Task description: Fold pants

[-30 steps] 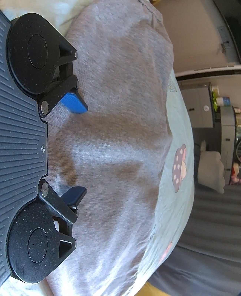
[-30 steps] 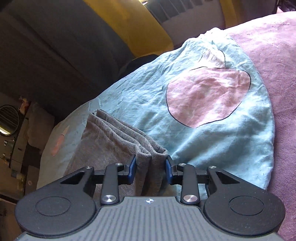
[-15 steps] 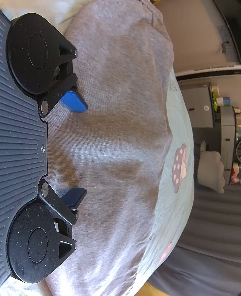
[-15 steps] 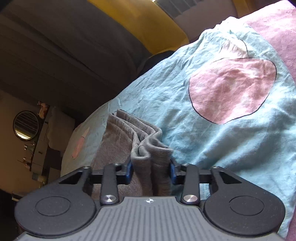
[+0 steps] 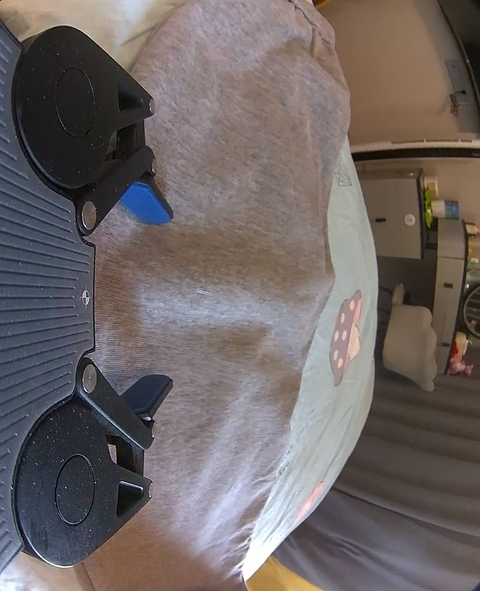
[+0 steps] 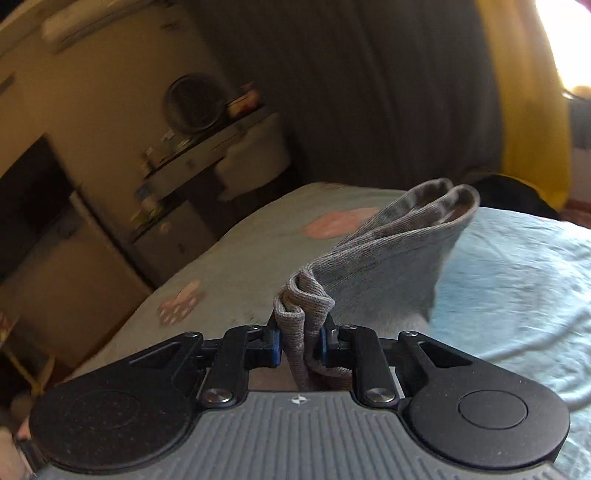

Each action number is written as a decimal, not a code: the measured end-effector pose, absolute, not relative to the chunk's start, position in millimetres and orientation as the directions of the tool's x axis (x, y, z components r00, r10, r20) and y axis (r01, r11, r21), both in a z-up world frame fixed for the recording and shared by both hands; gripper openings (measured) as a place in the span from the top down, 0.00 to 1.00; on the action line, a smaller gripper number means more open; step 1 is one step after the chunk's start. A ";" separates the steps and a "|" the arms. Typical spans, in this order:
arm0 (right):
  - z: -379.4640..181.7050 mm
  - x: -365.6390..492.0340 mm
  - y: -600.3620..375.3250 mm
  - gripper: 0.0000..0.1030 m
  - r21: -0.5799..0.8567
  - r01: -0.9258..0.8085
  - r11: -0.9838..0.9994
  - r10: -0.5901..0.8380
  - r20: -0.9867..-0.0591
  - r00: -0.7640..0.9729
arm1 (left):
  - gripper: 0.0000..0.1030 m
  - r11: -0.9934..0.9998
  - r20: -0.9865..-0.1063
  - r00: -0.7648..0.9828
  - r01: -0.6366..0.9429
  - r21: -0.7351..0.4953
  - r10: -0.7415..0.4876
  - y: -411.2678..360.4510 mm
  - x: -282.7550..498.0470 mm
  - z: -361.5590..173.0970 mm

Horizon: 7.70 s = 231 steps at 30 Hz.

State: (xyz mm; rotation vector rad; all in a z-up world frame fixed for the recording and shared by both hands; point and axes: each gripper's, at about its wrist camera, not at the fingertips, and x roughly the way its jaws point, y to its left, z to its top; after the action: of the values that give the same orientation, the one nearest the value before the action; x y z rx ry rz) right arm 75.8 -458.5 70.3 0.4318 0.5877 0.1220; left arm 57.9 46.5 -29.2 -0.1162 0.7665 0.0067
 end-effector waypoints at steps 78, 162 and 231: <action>-26.5 73.9 -477.1 0.41 0.506 0.311 0.805 0.198 -0.722 0.663 | 0.83 0.856 -0.720 0.475 0.181 -0.484 -0.507 -59.8 133.4 17.6; -21.3 85.6 -349.0 0.32 0.319 -0.019 0.948 0.262 -0.740 0.619 | 0.14 0.856 -0.670 0.731 -0.258 -0.447 -0.129 115.7 71.5 -16.2; -19.8 85.0 -354.1 0.04 0.443 -0.015 0.896 0.344 -0.673 0.654 | 0.59 0.947 -0.623 0.721 0.300 -0.113 -0.303 7.0 128.6 42.6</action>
State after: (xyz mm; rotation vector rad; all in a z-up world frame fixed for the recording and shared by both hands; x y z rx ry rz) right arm 85.0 -354.1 -19.8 0.4242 0.8388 0.2111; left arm 128.6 7.0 42.6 -0.0040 0.6896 -0.3331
